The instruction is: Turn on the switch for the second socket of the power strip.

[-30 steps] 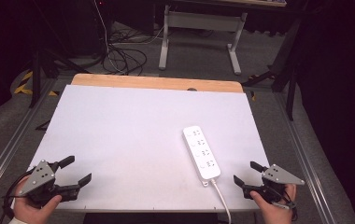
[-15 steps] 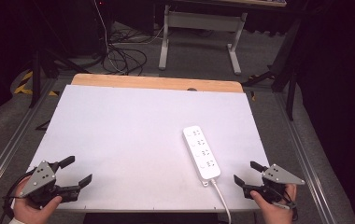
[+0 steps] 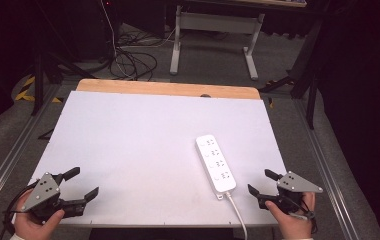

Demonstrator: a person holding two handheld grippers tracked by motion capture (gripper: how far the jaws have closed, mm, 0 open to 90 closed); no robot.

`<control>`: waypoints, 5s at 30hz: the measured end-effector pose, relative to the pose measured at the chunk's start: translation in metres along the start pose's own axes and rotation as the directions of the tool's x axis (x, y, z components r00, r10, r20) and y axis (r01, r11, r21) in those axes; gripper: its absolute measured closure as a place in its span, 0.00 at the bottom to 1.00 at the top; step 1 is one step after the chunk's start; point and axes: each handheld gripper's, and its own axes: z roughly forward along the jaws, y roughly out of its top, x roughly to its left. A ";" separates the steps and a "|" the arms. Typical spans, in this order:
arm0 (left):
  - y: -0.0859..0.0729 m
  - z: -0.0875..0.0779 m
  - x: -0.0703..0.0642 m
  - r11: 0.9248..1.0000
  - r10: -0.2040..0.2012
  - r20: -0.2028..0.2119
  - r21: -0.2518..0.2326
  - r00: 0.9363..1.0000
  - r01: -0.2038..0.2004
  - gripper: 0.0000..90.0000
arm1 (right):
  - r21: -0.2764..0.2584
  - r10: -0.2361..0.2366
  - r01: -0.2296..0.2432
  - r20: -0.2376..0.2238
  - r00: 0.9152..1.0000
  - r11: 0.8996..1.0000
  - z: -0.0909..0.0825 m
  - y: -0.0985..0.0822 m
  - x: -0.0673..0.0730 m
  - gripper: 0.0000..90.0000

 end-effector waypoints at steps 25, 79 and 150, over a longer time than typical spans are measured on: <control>-0.001 0.000 0.000 1.000 0.002 0.007 -0.010 1.000 -0.002 0.13 | 0.003 -0.033 0.033 -0.081 0.996 0.999 0.037 0.057 0.012 0.31; -0.001 0.000 0.000 1.000 -0.001 0.008 -0.001 1.000 0.001 0.13 | -0.027 -0.065 0.061 -0.204 0.977 0.998 0.108 0.076 0.030 0.80; -0.002 0.000 -0.001 1.000 -0.003 0.003 -0.002 1.000 0.003 0.13 | 0.187 -0.122 0.162 -0.208 0.970 0.969 0.126 0.063 0.038 1.00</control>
